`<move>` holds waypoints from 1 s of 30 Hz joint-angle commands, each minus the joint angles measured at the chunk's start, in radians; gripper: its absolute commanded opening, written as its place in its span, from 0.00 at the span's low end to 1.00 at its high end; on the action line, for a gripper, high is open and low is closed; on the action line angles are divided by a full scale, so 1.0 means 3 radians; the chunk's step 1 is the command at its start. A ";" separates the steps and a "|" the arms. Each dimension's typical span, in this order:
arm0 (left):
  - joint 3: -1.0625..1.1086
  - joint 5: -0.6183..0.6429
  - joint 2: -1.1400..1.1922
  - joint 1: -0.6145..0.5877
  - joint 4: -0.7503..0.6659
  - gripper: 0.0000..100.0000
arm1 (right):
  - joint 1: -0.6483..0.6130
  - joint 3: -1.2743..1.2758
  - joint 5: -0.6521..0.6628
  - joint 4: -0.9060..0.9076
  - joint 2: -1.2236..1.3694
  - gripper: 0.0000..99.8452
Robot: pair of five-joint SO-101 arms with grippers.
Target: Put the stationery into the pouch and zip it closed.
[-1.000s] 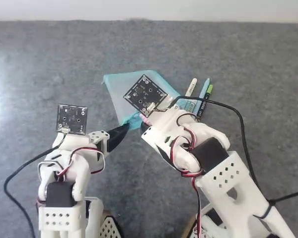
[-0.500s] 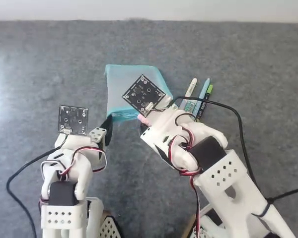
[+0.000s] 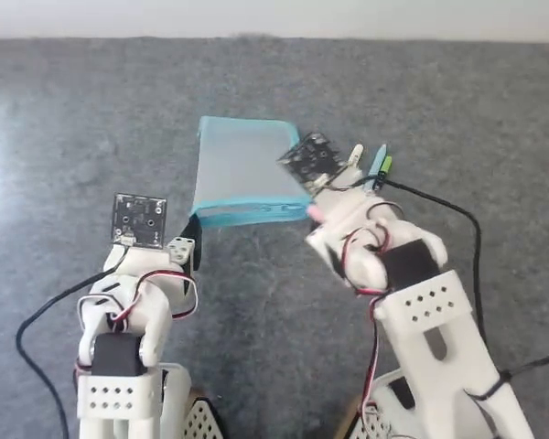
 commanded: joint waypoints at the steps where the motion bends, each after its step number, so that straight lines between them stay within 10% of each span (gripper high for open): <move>1: -0.0054 -0.0041 -0.0041 -0.0010 -0.0087 0.14 | 0.0345 0.0072 0.0133 -0.0187 -0.0028 0.01; 30: -0.0315 -0.0031 -0.0031 -0.0087 0.0230 0.35 | -0.0320 -0.1580 -0.0005 0.0703 0.0790 0.01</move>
